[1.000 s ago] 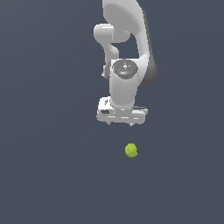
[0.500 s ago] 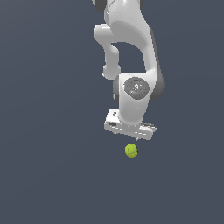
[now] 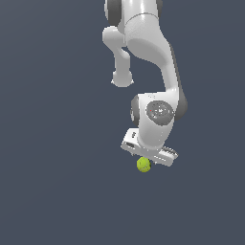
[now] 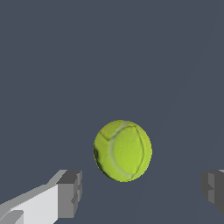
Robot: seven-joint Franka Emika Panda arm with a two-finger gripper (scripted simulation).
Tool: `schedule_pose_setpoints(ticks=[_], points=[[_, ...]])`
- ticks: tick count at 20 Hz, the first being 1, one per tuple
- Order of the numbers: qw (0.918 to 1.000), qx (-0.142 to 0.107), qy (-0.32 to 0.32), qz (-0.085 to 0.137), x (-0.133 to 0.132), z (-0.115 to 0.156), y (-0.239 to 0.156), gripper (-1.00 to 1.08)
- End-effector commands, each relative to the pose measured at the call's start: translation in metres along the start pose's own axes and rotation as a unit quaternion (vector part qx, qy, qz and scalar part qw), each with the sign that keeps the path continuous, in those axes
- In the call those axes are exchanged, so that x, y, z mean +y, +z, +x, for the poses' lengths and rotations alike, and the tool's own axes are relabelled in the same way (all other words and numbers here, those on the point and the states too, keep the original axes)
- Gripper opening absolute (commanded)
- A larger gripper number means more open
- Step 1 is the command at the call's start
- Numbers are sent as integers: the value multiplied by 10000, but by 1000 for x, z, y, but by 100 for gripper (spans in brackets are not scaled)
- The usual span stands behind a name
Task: Pick up the object and move it to a goal position.
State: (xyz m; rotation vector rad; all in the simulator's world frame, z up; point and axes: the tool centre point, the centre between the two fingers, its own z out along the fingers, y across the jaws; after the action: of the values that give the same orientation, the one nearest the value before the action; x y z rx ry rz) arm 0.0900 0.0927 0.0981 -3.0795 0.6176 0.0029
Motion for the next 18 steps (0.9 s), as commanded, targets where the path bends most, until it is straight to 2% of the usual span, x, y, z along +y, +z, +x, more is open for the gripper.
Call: schedule_pose_setpoints(ticks=[1, 10, 18], points=[[9999, 7, 101, -1, -5, 2, 4, 100], [9999, 6, 148, -3, -8, 3, 10, 100], [9999, 9, 166, -2, -7, 2, 48, 100]])
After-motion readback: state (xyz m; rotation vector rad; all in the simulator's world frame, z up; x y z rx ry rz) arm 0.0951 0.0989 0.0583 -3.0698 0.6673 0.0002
